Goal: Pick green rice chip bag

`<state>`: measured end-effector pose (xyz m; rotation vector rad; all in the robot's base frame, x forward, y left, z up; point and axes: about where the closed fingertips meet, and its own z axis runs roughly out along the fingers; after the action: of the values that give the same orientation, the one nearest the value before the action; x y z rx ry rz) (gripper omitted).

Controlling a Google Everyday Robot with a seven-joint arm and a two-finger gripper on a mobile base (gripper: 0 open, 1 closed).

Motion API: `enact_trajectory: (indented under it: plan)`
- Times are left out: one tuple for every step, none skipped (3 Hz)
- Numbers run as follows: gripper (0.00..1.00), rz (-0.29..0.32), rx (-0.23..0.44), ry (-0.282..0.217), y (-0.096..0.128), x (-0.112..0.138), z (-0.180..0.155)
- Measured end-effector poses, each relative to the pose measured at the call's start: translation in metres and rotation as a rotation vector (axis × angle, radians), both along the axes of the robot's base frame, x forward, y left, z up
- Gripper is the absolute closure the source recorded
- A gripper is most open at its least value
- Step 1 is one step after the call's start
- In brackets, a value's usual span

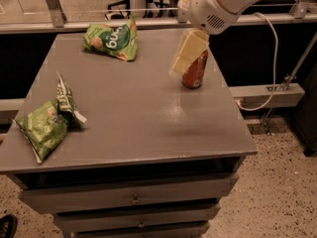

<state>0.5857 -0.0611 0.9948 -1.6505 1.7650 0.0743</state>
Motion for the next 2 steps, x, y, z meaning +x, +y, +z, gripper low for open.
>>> enact_trajectory:
  plan:
    - [0.0, 0.0, 0.0, 0.0, 0.0, 0.0, 0.0]
    - [0.0, 0.03, 0.077, -0.022, 0.037, 0.025, -0.012]
